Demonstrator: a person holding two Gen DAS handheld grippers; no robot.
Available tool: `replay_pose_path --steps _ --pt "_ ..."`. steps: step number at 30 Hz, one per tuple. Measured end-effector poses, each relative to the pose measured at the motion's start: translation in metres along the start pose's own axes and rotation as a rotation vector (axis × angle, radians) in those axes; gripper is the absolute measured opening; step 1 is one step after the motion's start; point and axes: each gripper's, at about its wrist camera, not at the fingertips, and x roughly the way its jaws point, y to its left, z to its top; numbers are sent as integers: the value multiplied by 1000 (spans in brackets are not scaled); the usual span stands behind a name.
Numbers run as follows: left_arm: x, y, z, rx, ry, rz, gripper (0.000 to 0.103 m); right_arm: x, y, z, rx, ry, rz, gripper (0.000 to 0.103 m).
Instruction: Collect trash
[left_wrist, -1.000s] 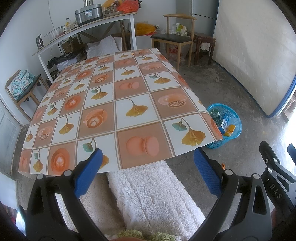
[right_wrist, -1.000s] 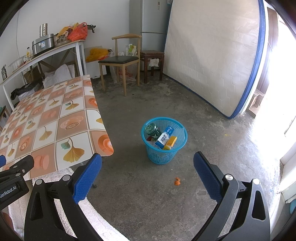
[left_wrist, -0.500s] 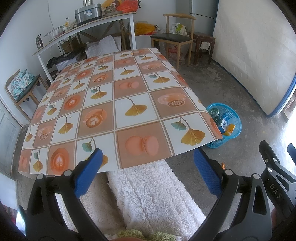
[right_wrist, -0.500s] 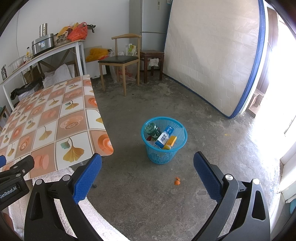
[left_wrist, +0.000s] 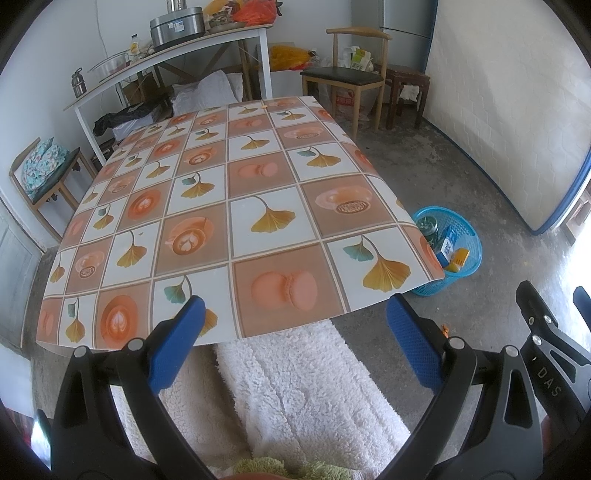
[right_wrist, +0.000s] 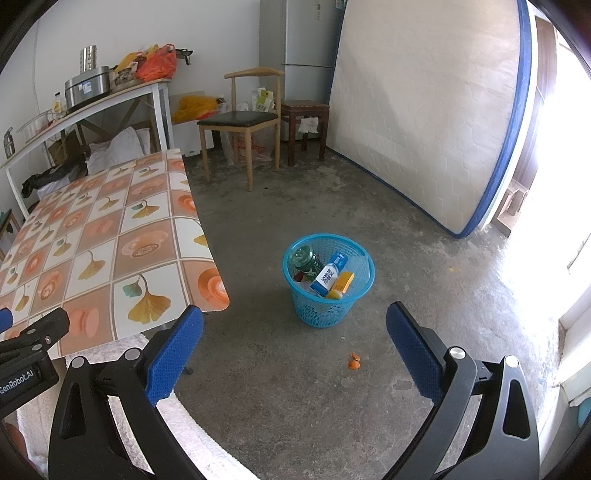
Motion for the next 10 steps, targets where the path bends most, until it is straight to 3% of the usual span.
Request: replay_pose_path --steps 10 --pt "0 1 1 0 1 0 95 0 2 -1 0 0 -1 97"
